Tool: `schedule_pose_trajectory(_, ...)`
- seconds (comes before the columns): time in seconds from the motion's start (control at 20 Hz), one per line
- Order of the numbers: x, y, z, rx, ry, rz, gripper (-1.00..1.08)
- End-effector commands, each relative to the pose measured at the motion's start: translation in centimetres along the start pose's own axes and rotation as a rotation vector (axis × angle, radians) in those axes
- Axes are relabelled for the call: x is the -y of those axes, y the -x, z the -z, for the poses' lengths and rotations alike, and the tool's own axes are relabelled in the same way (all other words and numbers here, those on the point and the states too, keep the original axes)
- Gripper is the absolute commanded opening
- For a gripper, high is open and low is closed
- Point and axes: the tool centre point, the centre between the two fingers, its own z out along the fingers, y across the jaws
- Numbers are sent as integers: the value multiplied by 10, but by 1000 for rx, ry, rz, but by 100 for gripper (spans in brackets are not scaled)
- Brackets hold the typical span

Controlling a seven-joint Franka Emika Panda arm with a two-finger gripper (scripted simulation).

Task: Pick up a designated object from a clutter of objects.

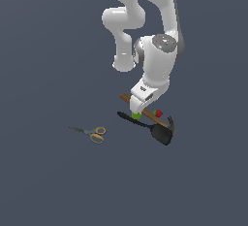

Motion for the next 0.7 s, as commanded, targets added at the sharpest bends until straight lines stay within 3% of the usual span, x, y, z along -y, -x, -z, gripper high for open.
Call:
schedule_pose_trajectory(0.0, 13, -1, -13, -2, 0, 72, 100)
schedule_pose_trajectory(0.35, 34, -1, -33, -5, -3, 186, 100)
schedule_pose_trajectory(0.65, 36, 0, -35, -5, -4, 197, 100)
